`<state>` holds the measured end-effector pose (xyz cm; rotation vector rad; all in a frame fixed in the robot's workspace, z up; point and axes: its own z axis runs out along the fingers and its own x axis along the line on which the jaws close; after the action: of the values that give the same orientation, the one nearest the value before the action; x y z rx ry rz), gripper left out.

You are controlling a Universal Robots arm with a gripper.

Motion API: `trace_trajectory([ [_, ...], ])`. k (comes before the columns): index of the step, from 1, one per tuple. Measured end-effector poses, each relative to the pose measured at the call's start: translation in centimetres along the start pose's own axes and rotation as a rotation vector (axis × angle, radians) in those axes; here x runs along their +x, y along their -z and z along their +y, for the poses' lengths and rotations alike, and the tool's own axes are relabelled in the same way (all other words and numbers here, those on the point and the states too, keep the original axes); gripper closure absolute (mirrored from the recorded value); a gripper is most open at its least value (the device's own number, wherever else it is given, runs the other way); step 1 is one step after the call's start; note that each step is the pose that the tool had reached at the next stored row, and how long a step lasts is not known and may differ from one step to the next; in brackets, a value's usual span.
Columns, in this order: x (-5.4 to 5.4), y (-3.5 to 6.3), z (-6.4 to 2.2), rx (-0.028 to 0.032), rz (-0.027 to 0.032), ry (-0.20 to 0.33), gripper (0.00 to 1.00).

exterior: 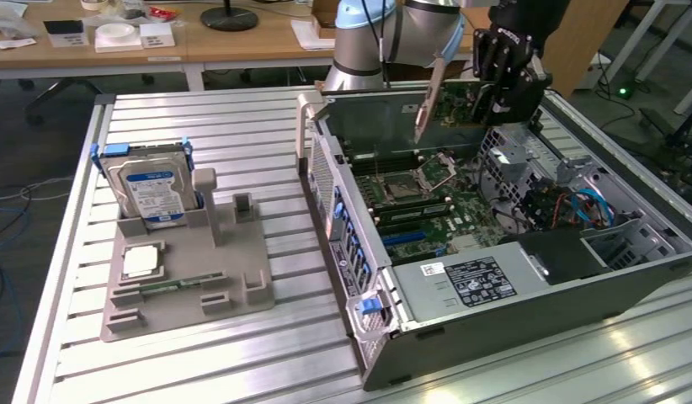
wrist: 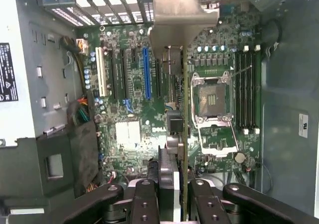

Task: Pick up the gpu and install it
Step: 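Insert the gpu into the slot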

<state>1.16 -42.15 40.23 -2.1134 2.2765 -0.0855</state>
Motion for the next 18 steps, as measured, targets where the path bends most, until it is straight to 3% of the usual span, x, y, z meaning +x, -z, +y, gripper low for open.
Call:
trace_trajectory([
  [2,0.0,-0.01,0.00,0.0000,-0.0004,0.000,0.72],
  [4,0.0,-0.07,0.01,-0.0005,-0.0087,-0.001,0.72],
  [6,0.0,-0.13,0.01,-0.0023,-0.0309,-0.001,0.72],
  [7,0.0,-0.17,0.02,-0.0029,-0.0392,0.001,0.72],
  [13,0.0,-0.22,0.02,-0.0027,-0.0421,0.035,0.72],
  [14,0.0,-0.22,0.08,-0.0013,-0.0423,0.035,0.72],
  [16,0.1,-0.19,0.67,0.0074,-0.0427,0.035,0.72],
  [18,0.1,-0.23,1.06,0.0077,-0.0425,0.035,0.72],
])
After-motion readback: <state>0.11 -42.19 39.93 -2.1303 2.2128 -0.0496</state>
